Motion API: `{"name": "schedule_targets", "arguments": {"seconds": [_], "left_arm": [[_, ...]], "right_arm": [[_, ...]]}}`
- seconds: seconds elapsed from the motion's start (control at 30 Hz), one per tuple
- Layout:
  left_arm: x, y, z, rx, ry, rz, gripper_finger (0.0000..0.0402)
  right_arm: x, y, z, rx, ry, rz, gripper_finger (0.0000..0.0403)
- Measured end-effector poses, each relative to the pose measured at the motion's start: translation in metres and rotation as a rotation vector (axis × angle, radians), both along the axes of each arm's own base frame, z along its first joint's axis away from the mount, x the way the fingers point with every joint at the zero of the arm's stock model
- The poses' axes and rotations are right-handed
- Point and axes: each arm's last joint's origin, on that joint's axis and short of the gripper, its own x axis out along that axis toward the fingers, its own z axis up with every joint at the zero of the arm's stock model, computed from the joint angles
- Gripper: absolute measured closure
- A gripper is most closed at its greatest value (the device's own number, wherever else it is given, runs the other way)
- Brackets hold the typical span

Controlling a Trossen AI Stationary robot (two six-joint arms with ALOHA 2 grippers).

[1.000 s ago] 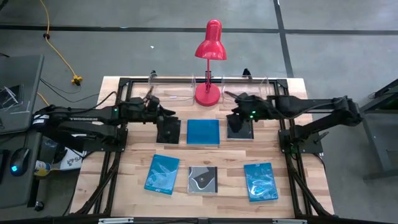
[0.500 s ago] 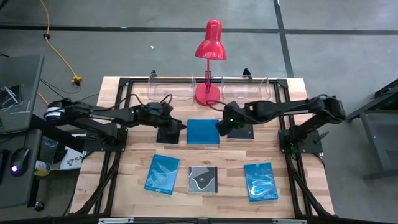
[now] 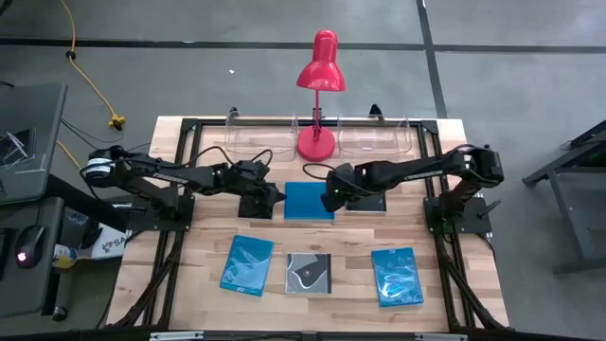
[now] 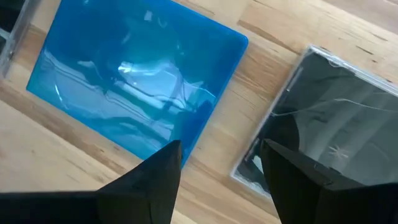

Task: Pick & place jewel cases by type
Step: Put the top blue cd case into the left transparent bin

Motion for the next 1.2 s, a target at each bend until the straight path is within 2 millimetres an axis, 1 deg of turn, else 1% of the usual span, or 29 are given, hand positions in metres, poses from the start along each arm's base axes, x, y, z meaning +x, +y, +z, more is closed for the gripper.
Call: {"name": "schedule_targets", "arguments": {"seconds": [0.23,0.4,0.47,0.67,0.77,0.9,1.2], "left_arm": [[0.007,0.001,-0.005,0.001,-0.032,-0.006,0.0096],[0.008,0.001,-0.010,-0.002,-0.010,-0.012,0.0096],[0.009,0.001,-0.012,-0.006,-0.008,-0.019,0.0096],[0.012,0.001,-0.020,-0.024,0.013,-0.025,0.0096],[0.013,0.001,-0.026,-0.043,0.031,-0.019,0.0096],[0.015,0.001,-0.034,-0.066,0.054,-0.024,0.0096],[0.026,0.002,-0.049,-0.117,0.031,-0.029,0.0096]], "right_arm": [[0.008,-0.001,-0.011,0.008,-0.006,-0.007,0.0200],[0.010,-0.001,-0.019,0.018,-0.016,-0.029,0.0200],[0.008,-0.001,-0.026,0.029,-0.032,-0.050,0.0200],[-0.004,0.002,-0.055,0.135,-0.089,-0.099,0.0200],[-0.008,0.003,-0.065,0.168,-0.129,-0.119,0.0200],[-0.009,0.004,-0.068,0.194,-0.167,-0.125,0.0200],[-0.007,0.004,-0.068,0.198,-0.186,-0.121,0.0200]]}}
